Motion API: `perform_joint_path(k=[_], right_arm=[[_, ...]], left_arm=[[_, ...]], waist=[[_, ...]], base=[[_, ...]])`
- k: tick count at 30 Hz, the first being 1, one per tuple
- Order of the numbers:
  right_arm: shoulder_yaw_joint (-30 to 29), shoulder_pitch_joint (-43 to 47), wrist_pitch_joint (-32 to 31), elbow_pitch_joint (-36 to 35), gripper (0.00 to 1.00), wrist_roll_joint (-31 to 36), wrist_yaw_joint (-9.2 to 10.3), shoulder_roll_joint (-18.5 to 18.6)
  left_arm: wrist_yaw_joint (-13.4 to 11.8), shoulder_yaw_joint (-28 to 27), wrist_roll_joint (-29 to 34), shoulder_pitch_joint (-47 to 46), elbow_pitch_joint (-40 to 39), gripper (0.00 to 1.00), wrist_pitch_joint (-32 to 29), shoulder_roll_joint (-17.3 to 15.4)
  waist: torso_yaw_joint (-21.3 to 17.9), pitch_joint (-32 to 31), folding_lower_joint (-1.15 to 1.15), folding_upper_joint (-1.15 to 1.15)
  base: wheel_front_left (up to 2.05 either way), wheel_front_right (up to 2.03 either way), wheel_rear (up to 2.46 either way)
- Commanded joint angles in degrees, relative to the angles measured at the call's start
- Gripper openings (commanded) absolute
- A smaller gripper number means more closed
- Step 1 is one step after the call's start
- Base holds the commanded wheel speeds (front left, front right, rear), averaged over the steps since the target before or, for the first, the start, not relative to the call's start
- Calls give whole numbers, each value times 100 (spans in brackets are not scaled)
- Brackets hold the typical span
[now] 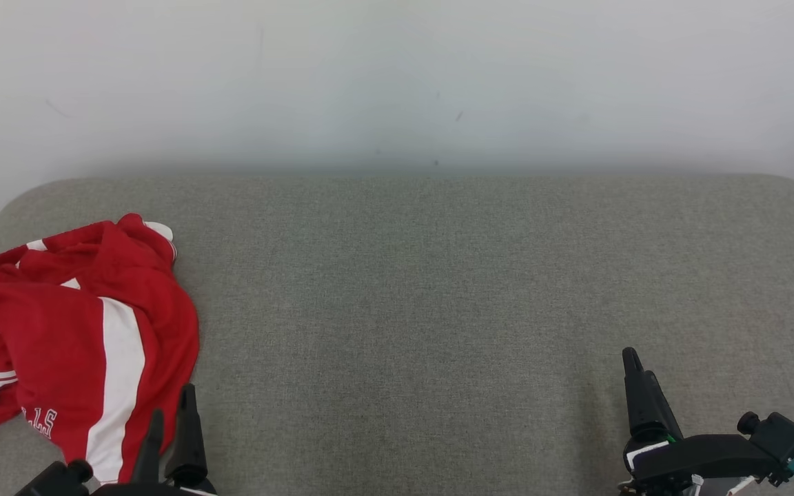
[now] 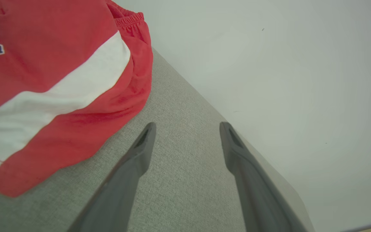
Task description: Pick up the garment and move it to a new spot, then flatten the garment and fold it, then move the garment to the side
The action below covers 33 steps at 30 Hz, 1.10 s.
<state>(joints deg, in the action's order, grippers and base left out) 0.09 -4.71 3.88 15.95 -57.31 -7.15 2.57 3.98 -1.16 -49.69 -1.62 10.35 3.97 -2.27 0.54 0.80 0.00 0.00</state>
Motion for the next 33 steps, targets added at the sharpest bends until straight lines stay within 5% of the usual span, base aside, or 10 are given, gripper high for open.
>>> perform_joint_path(k=[1,33], right_arm=[[14,-147,68,-16,100,234,-31,22],[130,-293,577,304,100,2306,-40,32]], left_arm=[[-30,28,315,-162,-79,100,66,-40],[-371,633,2661,-354,201,100,573,-392]], waist=[[8,13,0,0],[71,60,0,0]], base=[[0,0,0],[0,0,0]])
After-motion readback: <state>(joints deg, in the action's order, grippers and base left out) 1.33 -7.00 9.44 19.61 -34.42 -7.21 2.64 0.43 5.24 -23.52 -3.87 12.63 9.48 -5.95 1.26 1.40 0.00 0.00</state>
